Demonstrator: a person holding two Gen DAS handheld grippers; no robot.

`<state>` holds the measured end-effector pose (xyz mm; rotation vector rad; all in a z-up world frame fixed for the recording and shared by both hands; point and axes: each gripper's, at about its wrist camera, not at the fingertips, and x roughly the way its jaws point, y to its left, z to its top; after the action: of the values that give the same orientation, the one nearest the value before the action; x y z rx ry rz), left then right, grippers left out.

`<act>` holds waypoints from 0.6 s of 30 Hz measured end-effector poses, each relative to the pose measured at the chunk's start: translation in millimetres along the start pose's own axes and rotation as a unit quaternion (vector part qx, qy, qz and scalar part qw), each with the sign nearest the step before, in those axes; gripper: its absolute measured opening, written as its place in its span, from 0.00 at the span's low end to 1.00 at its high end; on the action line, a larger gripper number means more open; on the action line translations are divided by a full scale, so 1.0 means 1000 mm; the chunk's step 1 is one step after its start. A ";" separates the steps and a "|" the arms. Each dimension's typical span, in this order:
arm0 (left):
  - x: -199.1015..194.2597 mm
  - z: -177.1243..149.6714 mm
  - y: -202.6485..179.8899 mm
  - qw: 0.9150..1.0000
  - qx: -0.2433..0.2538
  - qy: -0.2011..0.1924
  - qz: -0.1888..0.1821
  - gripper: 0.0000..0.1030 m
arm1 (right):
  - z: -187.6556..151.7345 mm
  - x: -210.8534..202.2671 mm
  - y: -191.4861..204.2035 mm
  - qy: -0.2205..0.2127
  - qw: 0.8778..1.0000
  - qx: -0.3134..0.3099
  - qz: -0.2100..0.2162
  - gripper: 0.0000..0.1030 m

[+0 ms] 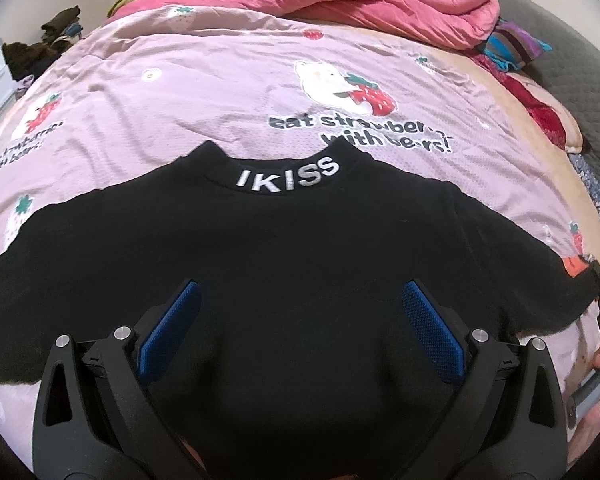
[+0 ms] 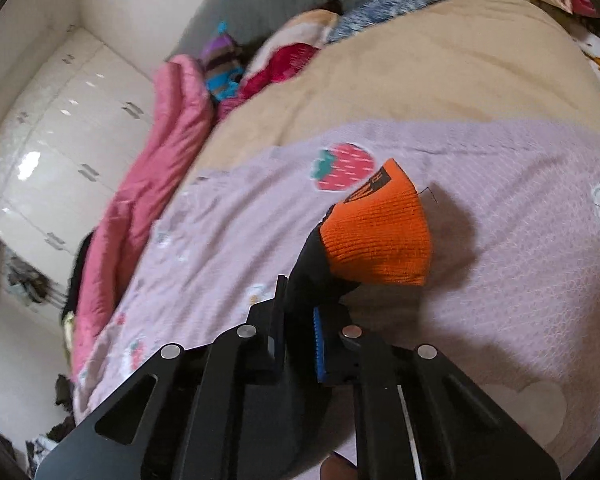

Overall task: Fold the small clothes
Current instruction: 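Close the right tool on the orange cuff and lift it, then carry the sleeve across the sweater with the right tool while the left tool grasps the cuff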

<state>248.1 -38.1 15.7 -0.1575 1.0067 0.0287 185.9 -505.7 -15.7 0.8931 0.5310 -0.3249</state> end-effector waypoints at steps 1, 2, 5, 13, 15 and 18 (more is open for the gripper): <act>-0.002 0.000 0.002 1.000 -0.001 -0.001 0.001 0.92 | -0.001 -0.004 0.006 -0.003 1.000 -0.009 0.011 0.09; -0.006 -0.001 0.005 1.000 -0.003 -0.003 0.001 0.92 | -0.003 -0.007 0.011 -0.006 1.000 -0.018 0.020 0.09; -0.017 -0.003 0.013 1.000 -0.008 -0.011 -0.001 0.92 | -0.008 -0.016 0.030 -0.012 0.998 -0.050 0.048 0.09; -0.038 -0.009 0.036 0.999 -0.036 -0.019 -0.009 0.92 | -0.028 -0.035 0.079 -0.014 0.985 -0.144 0.096 0.09; -0.041 -0.011 0.042 0.999 -0.046 -0.018 -0.017 0.92 | -0.035 -0.036 0.090 -0.007 0.981 -0.162 0.107 0.09; -0.046 -0.013 0.048 0.998 -0.053 -0.021 -0.020 0.92 | -0.048 -0.039 0.107 0.005 0.974 -0.188 0.126 0.09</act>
<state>207.4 10.1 41.8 -0.2722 0.9609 0.0487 190.6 -401.8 50.6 0.5853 0.4620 0.0134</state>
